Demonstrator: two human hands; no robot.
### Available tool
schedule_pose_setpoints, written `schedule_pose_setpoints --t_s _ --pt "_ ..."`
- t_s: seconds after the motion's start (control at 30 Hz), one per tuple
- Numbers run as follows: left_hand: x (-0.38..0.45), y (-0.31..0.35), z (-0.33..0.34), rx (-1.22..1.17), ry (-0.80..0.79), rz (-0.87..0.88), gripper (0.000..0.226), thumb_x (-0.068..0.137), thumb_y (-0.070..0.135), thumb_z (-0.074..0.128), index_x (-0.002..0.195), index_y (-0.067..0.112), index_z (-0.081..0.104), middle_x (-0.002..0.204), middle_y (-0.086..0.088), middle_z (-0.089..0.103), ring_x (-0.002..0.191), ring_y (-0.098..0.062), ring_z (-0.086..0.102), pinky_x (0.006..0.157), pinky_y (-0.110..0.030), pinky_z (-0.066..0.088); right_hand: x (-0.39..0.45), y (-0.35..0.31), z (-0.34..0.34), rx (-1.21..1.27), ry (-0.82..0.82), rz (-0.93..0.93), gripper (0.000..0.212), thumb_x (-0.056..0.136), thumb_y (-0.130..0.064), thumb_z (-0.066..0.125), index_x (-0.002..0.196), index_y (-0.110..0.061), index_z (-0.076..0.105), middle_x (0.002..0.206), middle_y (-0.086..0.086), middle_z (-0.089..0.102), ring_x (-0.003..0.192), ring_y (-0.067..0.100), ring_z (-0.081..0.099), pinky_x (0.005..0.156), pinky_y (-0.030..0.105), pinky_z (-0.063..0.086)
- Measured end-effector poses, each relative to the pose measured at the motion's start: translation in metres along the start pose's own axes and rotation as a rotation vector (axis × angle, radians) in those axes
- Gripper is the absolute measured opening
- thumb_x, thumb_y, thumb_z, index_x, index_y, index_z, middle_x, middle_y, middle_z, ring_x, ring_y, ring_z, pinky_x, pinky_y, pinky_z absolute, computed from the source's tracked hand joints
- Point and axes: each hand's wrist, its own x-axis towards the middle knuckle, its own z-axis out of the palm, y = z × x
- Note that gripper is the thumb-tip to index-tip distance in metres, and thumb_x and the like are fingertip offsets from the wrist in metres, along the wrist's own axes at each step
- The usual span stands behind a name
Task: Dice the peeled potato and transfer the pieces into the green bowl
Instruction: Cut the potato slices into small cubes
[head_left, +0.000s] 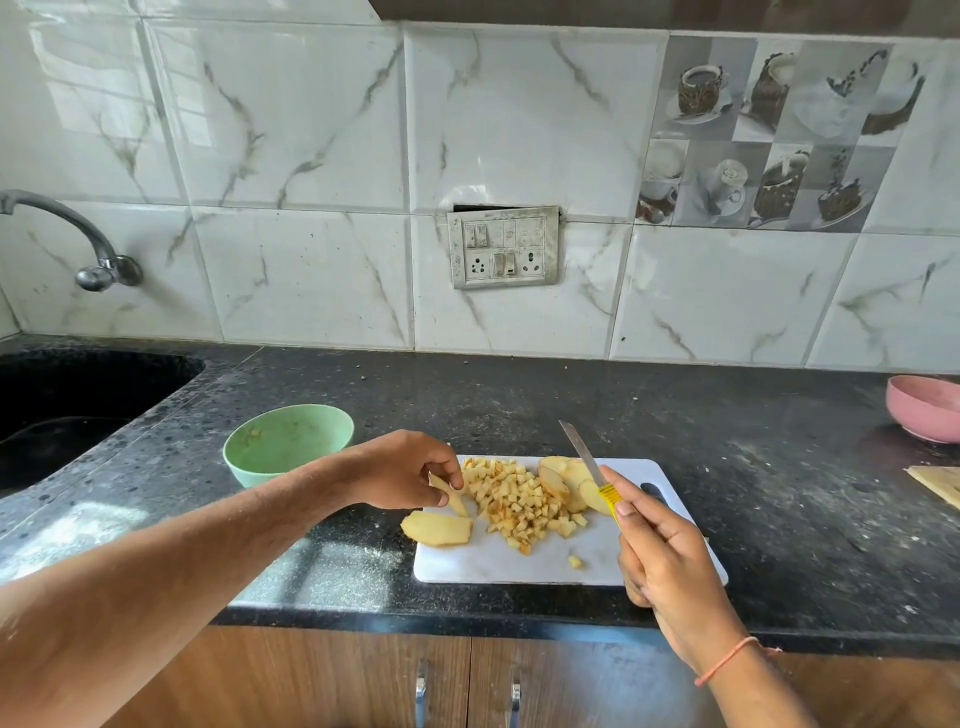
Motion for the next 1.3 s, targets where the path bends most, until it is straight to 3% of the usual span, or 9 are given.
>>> schedule_pose_setpoints --t_s 0.13,0.27,0.43,0.63,0.9,1.1,1.3 --pt "-0.005 0.000 0.002 -0.007 -0.031 0.035 0.029 0.093 0.031 0.080 0.118 0.045 0.076 0.103 0.031 0.072 0.089 0.014 0.064 0.079 -0.012 0.050 0.000 0.000 0.000 0.001 -0.001 0.002 0.040 0.107 -0.019 0.051 0.138 -0.040 0.065 0.061 0.008 0.018 0.057 0.026 0.011 0.050 0.033 0.013" --pt "-0.013 -0.002 0.003 -0.052 -0.051 0.044 0.020 0.094 0.045 0.077 0.112 0.051 0.076 0.104 0.027 0.074 0.093 0.007 0.069 0.083 -0.019 0.053 -0.001 0.000 0.000 0.011 0.004 0.001 0.039 0.107 -0.018 0.051 0.137 -0.039 0.065 0.062 0.008 0.017 0.056 0.024 0.011 0.050 0.033 0.012" --pt "-0.023 -0.015 0.012 -0.007 -0.077 0.060 0.058 0.066 0.072 0.087 0.119 0.059 0.066 0.111 0.023 0.065 0.095 0.003 0.066 0.086 -0.026 0.059 0.000 0.000 0.000 0.012 0.002 -0.005 0.039 0.107 -0.018 0.051 0.138 -0.038 0.065 0.061 0.007 0.018 0.055 0.023 0.011 0.050 0.032 0.012" --pt "-0.029 -0.021 0.017 -0.054 0.004 0.052 0.056 0.070 0.065 0.089 0.119 0.049 0.070 0.107 0.026 0.065 0.094 0.009 0.063 0.081 -0.014 0.055 0.000 0.000 0.001 0.003 0.005 -0.007 0.039 0.107 -0.019 0.051 0.138 -0.038 0.065 0.061 0.008 0.017 0.055 0.023 0.010 0.049 0.031 0.012" --pt "-0.029 -0.018 0.030 -0.083 0.084 0.022 0.053 0.067 0.064 0.089 0.115 0.049 0.075 0.105 0.026 0.066 0.091 0.007 0.065 0.080 -0.018 0.057 0.000 0.000 0.003 -0.006 0.013 -0.009 0.039 0.107 -0.019 0.051 0.136 -0.039 0.066 0.061 0.007 0.017 0.056 0.022 0.010 0.049 0.029 0.012" --pt "-0.034 -0.016 0.053 -0.189 0.240 -0.016 0.053 0.066 0.065 0.088 0.113 0.045 0.077 0.103 0.024 0.067 0.092 0.004 0.064 0.077 -0.017 0.054 -0.001 0.000 0.003 -0.053 0.014 -0.027 0.039 0.108 -0.018 0.051 0.139 -0.037 0.064 0.059 0.005 0.020 0.052 0.018 0.015 0.045 0.024 0.018" --pt "-0.044 -0.023 0.073 -0.191 0.355 0.078 0.053 0.074 0.068 0.081 0.121 0.044 0.074 0.110 0.022 0.062 0.103 -0.001 0.060 0.086 -0.021 0.053 -0.002 -0.001 0.008 -0.191 -0.013 -0.036 0.040 0.109 -0.018 0.050 0.139 -0.042 0.063 0.060 0.005 0.021 0.051 0.014 0.020 0.042 0.021 0.027"
